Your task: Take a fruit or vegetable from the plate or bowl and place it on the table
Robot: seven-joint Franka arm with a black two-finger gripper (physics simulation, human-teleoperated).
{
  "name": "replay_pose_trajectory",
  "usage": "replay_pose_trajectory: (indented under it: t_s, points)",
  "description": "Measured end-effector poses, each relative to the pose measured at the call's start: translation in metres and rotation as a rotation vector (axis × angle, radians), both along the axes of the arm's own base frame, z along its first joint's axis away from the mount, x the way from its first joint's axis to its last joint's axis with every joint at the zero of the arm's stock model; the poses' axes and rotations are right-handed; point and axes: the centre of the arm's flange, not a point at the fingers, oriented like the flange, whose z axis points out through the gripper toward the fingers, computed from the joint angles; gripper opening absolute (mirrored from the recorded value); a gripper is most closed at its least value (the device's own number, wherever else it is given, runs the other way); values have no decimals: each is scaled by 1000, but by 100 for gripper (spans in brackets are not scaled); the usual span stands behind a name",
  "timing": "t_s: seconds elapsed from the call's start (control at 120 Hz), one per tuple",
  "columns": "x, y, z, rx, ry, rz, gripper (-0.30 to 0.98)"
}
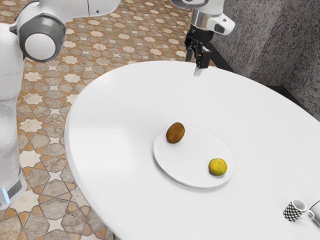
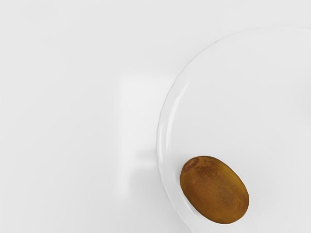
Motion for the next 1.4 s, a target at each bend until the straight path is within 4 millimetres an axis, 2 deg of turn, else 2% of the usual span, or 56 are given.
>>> replay_pose_trajectory:
  t_s: [0.142, 0.217, 0.317, 0.583, 0.683, 0.875, 1.05, 1.175, 1.267, 1.4]
  points:
    - [0, 1, 0, -2, 0, 3, 69]
    - [0, -8, 3, -4, -5, -11, 69]
    - [13, -9, -18, -8, 29, -15, 69]
    - [16, -6, -35, -8, 68, -7, 69]
    - [13, 2, -54, -4, 113, 9, 69]
    - [-26, 30, -132, -25, 209, 73, 69]
    - [-27, 43, -143, -57, 142, 115, 69]
    - [-27, 34, -167, -109, 158, 142, 69]
    - [-22, 21, -172, -124, 155, 142, 69]
    - [-17, -11, -175, -129, 150, 111, 69]
